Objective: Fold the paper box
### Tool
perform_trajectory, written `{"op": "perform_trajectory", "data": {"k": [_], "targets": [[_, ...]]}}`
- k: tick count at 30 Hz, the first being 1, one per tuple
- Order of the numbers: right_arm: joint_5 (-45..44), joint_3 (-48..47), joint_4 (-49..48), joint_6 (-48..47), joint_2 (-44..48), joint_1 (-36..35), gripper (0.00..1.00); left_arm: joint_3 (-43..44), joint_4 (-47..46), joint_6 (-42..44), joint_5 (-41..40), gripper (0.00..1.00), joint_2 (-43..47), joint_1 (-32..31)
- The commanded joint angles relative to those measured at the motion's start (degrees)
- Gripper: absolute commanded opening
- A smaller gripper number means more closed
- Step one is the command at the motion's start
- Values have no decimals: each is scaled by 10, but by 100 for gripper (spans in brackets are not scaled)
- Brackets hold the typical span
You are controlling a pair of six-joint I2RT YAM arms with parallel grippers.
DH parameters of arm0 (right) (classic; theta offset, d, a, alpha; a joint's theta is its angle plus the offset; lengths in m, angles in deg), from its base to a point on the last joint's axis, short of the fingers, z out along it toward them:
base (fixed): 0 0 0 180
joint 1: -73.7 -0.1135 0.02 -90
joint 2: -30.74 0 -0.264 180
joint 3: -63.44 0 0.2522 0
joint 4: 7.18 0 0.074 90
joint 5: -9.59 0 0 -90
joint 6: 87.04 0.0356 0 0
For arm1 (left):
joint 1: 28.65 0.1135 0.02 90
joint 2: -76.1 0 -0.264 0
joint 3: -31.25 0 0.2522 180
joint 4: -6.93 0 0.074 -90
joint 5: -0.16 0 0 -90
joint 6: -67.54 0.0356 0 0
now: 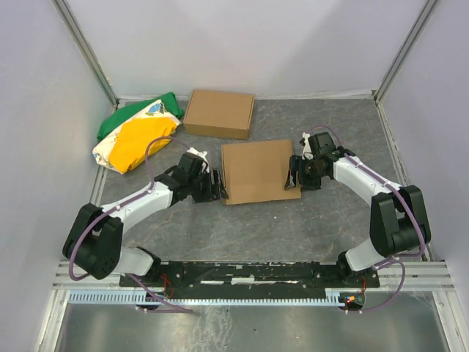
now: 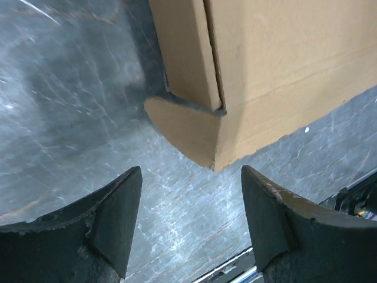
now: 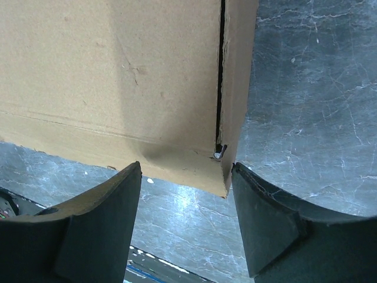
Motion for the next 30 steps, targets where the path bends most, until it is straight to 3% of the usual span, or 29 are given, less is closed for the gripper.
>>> {"op": "perform_trajectory", "data": {"k": [1, 15, 30], "targets": [[8, 2, -18, -8, 2, 0, 71, 2, -39, -18, -1, 75, 3, -35], [13, 2, -21, -9, 6, 0, 71, 21, -49, 6, -106, 75, 0, -67], [19, 0, -20, -9, 4, -1, 70, 58, -77, 11, -83, 73, -73, -85]]}}
